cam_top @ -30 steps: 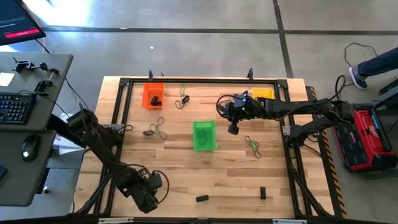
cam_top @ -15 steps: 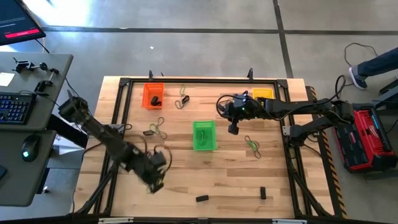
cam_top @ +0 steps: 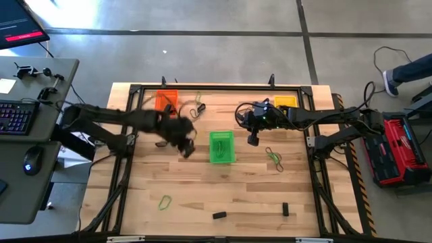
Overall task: Sort rubber bands into baskets
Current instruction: Put the black rubber band into the orange bin
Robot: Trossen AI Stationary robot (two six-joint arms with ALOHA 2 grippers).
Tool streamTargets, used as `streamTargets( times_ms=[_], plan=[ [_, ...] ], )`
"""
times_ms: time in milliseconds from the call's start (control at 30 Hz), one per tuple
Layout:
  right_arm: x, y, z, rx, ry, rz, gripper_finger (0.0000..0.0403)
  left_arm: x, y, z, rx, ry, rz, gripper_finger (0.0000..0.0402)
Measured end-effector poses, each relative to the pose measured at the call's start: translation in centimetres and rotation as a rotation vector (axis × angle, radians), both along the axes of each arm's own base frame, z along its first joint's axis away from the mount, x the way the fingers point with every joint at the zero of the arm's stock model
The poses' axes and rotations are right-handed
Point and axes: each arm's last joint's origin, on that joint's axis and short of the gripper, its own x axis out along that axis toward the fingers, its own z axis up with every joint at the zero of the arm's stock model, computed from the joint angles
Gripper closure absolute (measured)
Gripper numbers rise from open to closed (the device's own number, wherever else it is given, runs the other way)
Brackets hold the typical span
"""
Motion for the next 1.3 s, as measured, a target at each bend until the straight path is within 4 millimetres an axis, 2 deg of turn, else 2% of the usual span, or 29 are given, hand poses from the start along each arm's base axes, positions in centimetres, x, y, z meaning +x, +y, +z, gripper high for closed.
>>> streamTargets(
  times_ms=[200, 433, 700, 800, 933, 1133, 1300],
  plan=[
    [0.0, 0.0, 0.0, 0.021, -0.005, -0.019, 0.0403, -1.2, 6.2, -0.2, 0.042, 0.036, 0.133, 0.0401],
    [0.0, 0.0, 0.0, 0.026, -0.007, -0.028, 0.0403, -4.7, 12.7, -0.5, 0.093, 0.132, 0.284, 0.0401],
    [-0.1, -0.4, 0.0, 0.128, -0.056, -0.281, 0.0403, -9.7, 19.0, -1.1, 0.163, 0.216, 0.386, 0.0401],
    [-0.1, -0.5, 0.0, 0.138, -0.073, -0.352, 0.0403, -10.6, 20.7, -2.0, 0.147, 0.238, 0.368, 0.0401],
    [-0.2, -0.6, 0.1, 0.155, -0.099, -0.443, 0.0403, -10.6, 22.3, -3.8, 0.12, 0.242, 0.304, 0.0401],
    [-0.2, -0.7, 0.1, 0.201, -0.128, -0.517, 0.0403, -10.2, 23.6, -6.0, 0.095, 0.288, 0.26, 0.0401],
    [-0.2, -0.7, 0.1, 0.171, -0.113, -0.483, 0.0403, -9.8, 24.4, -7.7, 0.069, 0.316, 0.269, 0.0401]
  ],
)
